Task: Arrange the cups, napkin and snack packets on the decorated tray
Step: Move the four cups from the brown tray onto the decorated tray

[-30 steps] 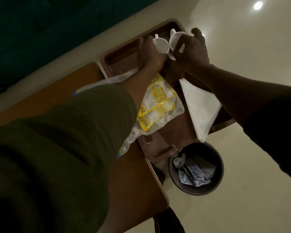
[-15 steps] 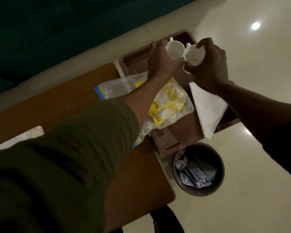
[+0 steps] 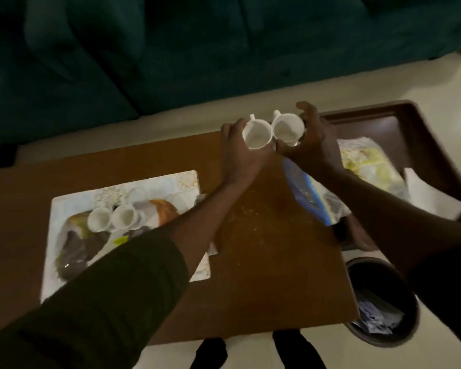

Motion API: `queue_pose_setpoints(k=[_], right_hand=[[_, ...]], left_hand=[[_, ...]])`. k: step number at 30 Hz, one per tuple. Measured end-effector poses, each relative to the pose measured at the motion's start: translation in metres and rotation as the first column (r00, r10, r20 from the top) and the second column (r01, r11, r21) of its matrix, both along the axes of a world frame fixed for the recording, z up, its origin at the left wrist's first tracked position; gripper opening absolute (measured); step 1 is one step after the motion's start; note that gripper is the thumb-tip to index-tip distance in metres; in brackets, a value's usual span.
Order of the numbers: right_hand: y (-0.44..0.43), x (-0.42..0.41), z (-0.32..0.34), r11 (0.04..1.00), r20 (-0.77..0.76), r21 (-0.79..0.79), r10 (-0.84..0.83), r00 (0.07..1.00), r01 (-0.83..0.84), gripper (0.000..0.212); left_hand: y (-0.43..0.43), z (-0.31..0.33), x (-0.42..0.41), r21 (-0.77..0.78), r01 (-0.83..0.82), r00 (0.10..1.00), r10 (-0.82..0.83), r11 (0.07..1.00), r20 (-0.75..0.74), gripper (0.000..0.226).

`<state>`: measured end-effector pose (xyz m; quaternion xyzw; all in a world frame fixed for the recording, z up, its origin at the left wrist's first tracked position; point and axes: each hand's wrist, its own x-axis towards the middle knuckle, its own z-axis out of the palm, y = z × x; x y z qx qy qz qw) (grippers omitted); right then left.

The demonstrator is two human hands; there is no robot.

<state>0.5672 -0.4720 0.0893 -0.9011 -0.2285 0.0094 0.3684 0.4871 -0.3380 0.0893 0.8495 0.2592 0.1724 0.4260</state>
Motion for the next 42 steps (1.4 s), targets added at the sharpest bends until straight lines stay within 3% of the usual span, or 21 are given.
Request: queue_pose_setpoints(k=[5,11,15,18,23,30,37,40,42], right_hand=[[0.102,-0.072,0.008,0.987,-0.073,-0.016,0.159,0.985,-0.160,0.089],[0.186,-0.163,0.013,0.951,-0.044,0.043,0.306,0.951,-0.305,0.085],[0.210,-0.228,-0.006,0.924,-0.233,0.059,0.380,0.895,-0.378,0.085],[0.211,-0.266,-0.033,0.872,-0.262,-0.019,0.468,0.844,-0.489,0.083],[0.214,-0.297,-0.065,0.827,-0.304,-0.013,0.532,0.790,-0.562,0.066],[0.222,-0.304,-0.088,0.806,-0.344,0.002,0.556,0.756,-0.592,0.067],[0.216,-0.303,-0.094,0.850,-0.389,0.002,0.485,0.783,-0.526,0.071],[0.210,-0.305,-0.093,0.887,-0.340,-0.027,0.426,0.838,-0.462,0.071],[0.210,-0.306,-0.093,0.896,-0.291,-0.073,0.401,0.869,-0.438,0.077]], left_hand=[[0.086,-0.001,-0.096,0.011,-0.123,0.991,0.123,0.992,-0.052,0.066],[0.162,0.000,-0.206,0.105,-0.231,0.971,0.235,0.967,-0.031,0.064],[0.180,-0.017,-0.287,0.098,-0.240,0.968,0.246,0.966,-0.054,0.065],[0.186,-0.037,-0.331,0.113,-0.257,0.959,0.268,0.960,-0.095,0.059],[0.203,-0.066,-0.360,0.095,-0.361,0.869,0.372,0.928,-0.327,0.067],[0.207,-0.087,-0.357,0.035,-0.426,0.851,0.414,0.904,-0.324,0.066],[0.207,-0.099,-0.354,-0.003,-0.383,0.860,0.355,0.924,-0.367,0.080],[0.216,-0.096,-0.368,0.146,-0.164,0.932,0.202,0.976,-0.301,0.082],[0.227,-0.095,-0.374,0.238,0.033,0.929,0.058,0.971,-0.365,0.086]])
